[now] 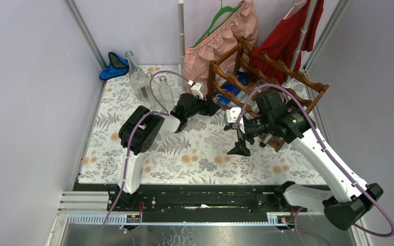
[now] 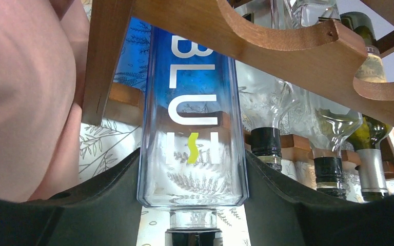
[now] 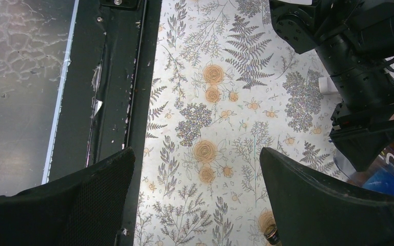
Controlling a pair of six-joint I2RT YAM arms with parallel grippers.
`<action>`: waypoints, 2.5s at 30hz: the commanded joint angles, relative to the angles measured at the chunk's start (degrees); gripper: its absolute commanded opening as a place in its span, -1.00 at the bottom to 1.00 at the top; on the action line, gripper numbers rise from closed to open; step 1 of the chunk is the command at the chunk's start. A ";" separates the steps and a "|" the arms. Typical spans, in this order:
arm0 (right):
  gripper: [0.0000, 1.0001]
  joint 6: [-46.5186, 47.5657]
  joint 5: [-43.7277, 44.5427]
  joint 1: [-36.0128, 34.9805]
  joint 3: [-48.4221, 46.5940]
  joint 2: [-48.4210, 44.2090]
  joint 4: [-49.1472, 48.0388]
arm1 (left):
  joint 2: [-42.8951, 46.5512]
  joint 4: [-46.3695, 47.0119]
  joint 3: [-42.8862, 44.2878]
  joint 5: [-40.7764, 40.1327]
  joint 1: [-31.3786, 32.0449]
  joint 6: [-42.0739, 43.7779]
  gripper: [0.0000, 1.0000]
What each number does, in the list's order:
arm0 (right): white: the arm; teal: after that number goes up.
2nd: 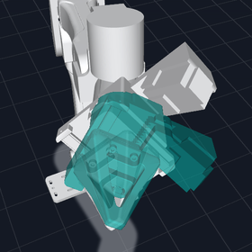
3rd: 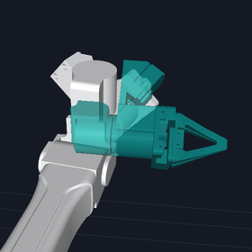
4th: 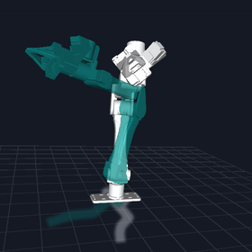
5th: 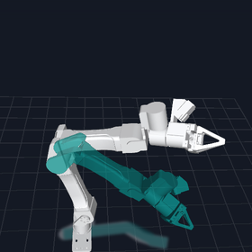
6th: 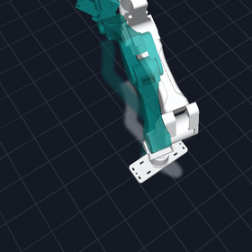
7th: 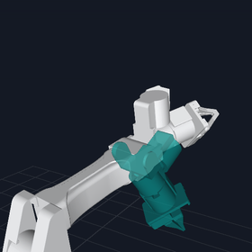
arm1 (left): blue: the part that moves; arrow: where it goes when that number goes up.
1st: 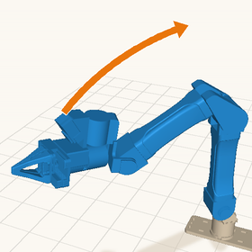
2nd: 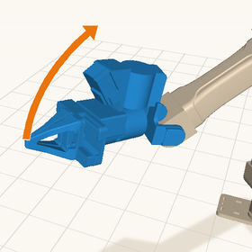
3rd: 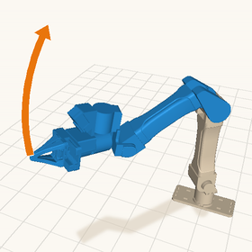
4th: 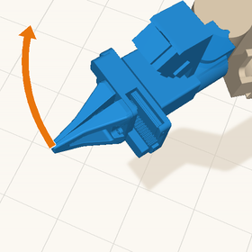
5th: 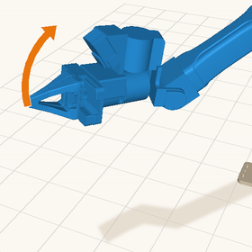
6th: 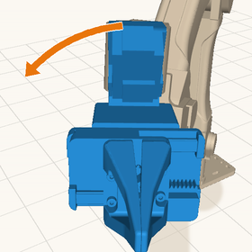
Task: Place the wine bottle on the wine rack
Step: Adjust the wine rack at the center of the board.
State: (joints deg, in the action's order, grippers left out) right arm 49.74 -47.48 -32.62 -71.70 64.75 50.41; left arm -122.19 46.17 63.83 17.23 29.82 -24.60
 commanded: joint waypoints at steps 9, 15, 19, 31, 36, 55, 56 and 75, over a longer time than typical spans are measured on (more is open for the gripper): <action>1.00 0.89 -1.05 0.27 0.17 -1.34 -0.35 | 2.93 -10.57 -4.58 1.58 1.99 -0.69 0.66; 1.00 0.89 -0.94 0.25 0.24 -1.63 -0.36 | 4.31 -13.39 -4.44 0.90 2.04 0.59 0.97; 1.00 0.89 -0.95 0.23 0.42 -1.73 -0.39 | 6.90 -13.39 -6.93 0.42 2.14 0.96 0.94; 1.00 0.76 -1.34 0.23 0.86 -2.15 -0.92 | 18.87 -12.85 -17.19 -4.33 5.30 -0.19 0.97; 1.00 0.59 -1.36 0.27 1.58 -2.78 -1.03 | 23.46 -11.97 -21.64 -9.90 7.30 -1.02 0.85; 1.00 1.06 -1.65 0.27 1.48 -3.31 -0.41 | 15.28 -22.02 -6.28 -10.76 3.77 -2.67 0.19; 1.00 1.14 -1.65 0.26 1.40 -3.31 -0.33 | 14.70 -23.07 -5.48 -11.07 3.71 -2.54 0.19; 1.00 1.94 -1.30 0.27 2.38 -3.84 0.57 | 10.61 -26.09 1.33 -8.16 2.37 -1.14 0.09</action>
State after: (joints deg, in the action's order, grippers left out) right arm 50.78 -47.64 -32.62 -69.14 62.26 50.81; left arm -110.08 21.10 62.72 7.68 32.56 -27.29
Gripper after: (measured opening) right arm 0.995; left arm 0.599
